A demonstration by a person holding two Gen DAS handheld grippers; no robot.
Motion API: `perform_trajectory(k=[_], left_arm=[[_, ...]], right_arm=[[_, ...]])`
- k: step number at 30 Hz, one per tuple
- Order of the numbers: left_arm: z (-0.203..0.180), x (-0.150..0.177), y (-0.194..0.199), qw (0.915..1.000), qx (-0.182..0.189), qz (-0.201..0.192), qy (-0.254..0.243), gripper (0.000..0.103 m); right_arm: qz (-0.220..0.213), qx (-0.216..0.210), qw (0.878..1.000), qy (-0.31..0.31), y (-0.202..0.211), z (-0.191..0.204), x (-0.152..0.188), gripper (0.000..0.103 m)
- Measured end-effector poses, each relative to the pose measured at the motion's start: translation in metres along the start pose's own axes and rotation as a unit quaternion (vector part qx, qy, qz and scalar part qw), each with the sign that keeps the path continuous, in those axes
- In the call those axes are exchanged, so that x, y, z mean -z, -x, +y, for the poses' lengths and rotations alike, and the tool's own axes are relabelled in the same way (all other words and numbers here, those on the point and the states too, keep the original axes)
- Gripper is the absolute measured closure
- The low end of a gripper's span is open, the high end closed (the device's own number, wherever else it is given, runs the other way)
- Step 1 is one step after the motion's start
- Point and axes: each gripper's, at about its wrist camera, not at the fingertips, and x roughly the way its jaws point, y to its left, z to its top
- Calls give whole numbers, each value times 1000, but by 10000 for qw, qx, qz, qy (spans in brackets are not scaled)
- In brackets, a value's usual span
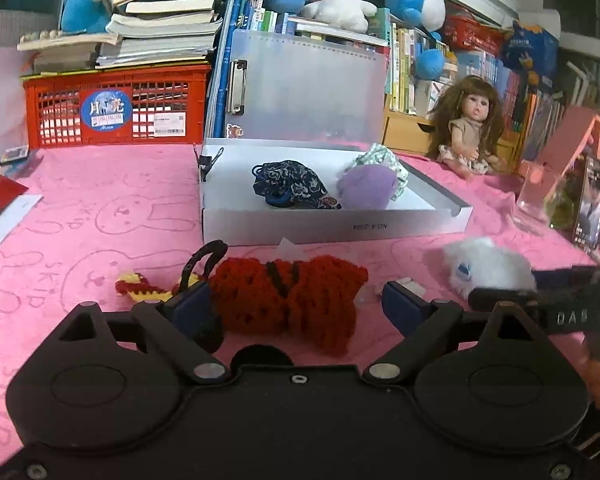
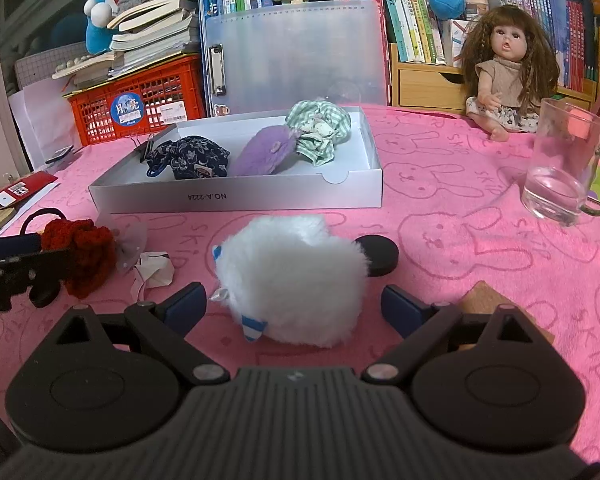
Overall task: Organize objects
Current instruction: 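Close the right gripper on the white plush toy while the left gripper grasps the red crochet toy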
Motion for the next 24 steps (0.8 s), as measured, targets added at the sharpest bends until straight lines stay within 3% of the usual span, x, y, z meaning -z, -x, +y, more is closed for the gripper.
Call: perform_trajectory(k=[24], left_arm=[[-4,8,-15,9998,-191,-27,-63,7]], right_arm=[[-30,79,9997,225,-6,9,4,0]])
